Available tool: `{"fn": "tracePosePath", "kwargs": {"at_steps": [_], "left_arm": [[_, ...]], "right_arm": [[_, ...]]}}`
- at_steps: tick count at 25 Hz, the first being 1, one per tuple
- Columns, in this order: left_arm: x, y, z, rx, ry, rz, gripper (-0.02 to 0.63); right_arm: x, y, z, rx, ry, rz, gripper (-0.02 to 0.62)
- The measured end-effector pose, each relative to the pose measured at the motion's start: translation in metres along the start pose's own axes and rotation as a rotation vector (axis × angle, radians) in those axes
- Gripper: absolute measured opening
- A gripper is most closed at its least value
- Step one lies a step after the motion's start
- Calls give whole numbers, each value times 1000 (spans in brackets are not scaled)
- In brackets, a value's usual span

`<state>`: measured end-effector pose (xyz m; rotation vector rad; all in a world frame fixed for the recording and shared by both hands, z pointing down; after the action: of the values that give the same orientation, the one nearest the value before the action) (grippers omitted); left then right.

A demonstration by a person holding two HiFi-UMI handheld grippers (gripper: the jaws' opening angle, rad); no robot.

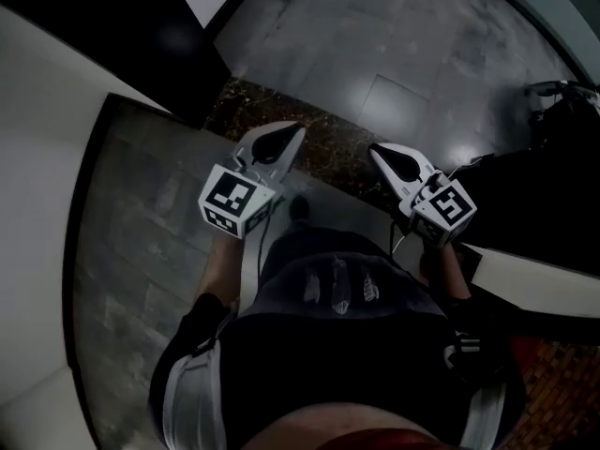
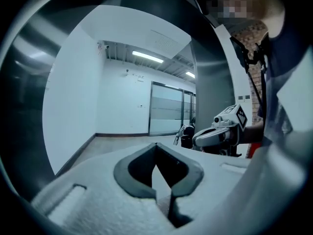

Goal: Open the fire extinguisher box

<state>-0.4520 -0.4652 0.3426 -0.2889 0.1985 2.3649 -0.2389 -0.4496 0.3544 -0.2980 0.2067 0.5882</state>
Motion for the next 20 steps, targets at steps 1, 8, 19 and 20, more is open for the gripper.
{"fn": "tracePosePath", "kwargs": {"at_steps": [1,8,19,20], "left_arm": [[-2,19,-1,3,-4,10,-2],[-35,91,1,7,6,64,-2],[-190,50,-49,-142,73,234,-2],[-206,48,-54,-137,75,226,-2]], "right_arm": [[-17,-2,-6,5,2,6,-2],[-85,-17,-24,30,6,11,-2],[-45,-151,-24,-92,-63,110,-2],[-41,-166,-26,-97,-70,105,-2]]}}
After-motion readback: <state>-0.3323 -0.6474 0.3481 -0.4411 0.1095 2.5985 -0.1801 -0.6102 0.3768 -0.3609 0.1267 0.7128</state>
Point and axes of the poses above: the fingertips, and each gripper's own axes: x backward along the fingers, y to its left, z out of its underside, the point moved 7 cm from there along x, backward along the fingers, and after that the axes turned 4 degrees about y, right-handed, at the moved point
